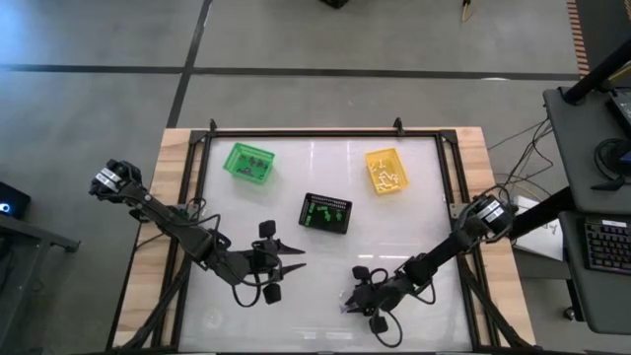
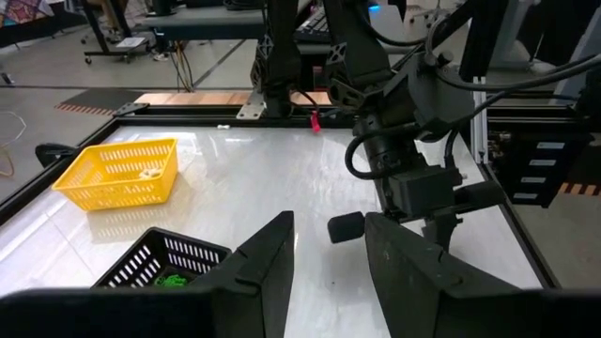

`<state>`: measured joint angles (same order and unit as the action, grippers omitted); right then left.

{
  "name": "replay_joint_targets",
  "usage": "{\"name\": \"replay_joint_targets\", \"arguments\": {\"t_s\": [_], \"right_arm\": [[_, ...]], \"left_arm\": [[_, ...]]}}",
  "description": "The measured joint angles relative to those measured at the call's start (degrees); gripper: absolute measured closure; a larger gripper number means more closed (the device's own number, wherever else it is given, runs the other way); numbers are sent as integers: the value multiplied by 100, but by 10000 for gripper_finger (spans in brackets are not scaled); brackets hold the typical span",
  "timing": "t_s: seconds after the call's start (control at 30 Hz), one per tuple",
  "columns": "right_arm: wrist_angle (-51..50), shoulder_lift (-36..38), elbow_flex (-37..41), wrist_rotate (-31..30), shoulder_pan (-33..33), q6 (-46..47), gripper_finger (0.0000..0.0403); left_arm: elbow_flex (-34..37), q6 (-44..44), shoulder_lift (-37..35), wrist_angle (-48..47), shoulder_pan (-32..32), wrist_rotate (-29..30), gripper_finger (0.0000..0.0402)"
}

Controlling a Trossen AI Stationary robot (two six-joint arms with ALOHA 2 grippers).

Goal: Sort Halloween decoration
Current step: Put the purple witch hat toy into the green bin

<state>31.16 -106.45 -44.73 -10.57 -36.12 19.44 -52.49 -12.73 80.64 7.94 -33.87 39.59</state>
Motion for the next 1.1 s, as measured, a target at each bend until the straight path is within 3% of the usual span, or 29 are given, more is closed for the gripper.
{"name": "replay_joint_targets", "arguments": {"t_s": [0.3, 0.6, 0.93, 1.1], "right_arm": [[-501, 310, 11, 3, 0, 0, 387], [-783, 1026, 13, 4, 157, 64, 393], [-888, 1265, -658, 14, 1312, -608, 393], [-1708, 1261, -1439, 44, 2185, -1091, 394]], "left_arm": [[0, -2, 0, -10, 0, 2, 286], [-110, 125, -235, -124, -24, 17, 286], [-142, 326, -992, -444, -187, 335, 286], [-138, 409, -1225, -643, -296, 714, 286]]}}
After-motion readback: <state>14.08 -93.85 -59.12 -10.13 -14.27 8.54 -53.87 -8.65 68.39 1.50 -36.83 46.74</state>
